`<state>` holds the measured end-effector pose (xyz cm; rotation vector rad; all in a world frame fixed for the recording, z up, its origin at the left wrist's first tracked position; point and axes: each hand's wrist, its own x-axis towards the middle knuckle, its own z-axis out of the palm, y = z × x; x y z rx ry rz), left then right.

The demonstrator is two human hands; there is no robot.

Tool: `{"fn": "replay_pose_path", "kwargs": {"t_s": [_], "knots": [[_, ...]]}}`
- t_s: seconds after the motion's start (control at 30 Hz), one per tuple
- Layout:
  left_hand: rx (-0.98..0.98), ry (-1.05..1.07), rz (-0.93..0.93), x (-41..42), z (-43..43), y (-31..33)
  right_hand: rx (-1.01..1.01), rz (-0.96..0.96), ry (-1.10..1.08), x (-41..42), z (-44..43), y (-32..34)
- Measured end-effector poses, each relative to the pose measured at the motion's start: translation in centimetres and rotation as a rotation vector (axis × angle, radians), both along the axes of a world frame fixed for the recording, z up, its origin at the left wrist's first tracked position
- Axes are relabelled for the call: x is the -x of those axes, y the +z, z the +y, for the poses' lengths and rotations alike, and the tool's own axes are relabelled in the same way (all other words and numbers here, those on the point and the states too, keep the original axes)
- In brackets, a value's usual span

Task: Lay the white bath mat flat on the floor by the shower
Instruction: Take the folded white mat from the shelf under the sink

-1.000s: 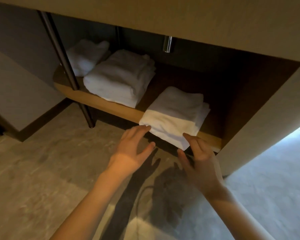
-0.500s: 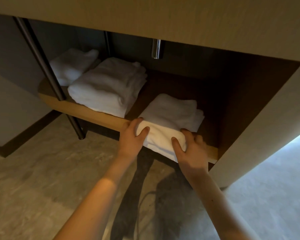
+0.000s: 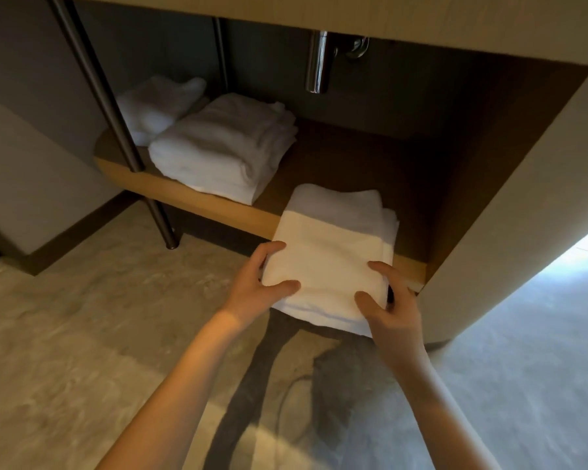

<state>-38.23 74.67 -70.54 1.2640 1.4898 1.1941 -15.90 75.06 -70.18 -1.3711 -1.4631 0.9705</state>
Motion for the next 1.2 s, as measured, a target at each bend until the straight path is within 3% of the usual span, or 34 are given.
{"fn": "replay_pose_path", "kwargs": {"t_s": [0.13, 0.27, 0.7, 0.93, 1.2], "knots": [[0.197, -0.286, -0.052, 1.6, -2.0, 0.9, 0.259, 0.323, 0.287, -1.8, -0.7, 0.4], [0.228, -0.311, -0.077, 1.9, -4.0, 1.5, 0.468, 0.439, 0.376, -2.3, -0.1, 1.4], [0.044, -0.079, -0.021, 2.8, -12.6, 6.4, 0.218, 0.163, 0.538, 0.9, -3.1, 6.2], [0.050, 0.049, 0.053, 4.6, -16.1, 9.1, 0.234, 0.183, 0.672, 3.7, -3.8, 8.2], [0.191, 0.151, 0.042, 6.6, -17.1, 11.1, 0.336, 0.202, 0.781, 6.6, -2.5, 10.2]]}}
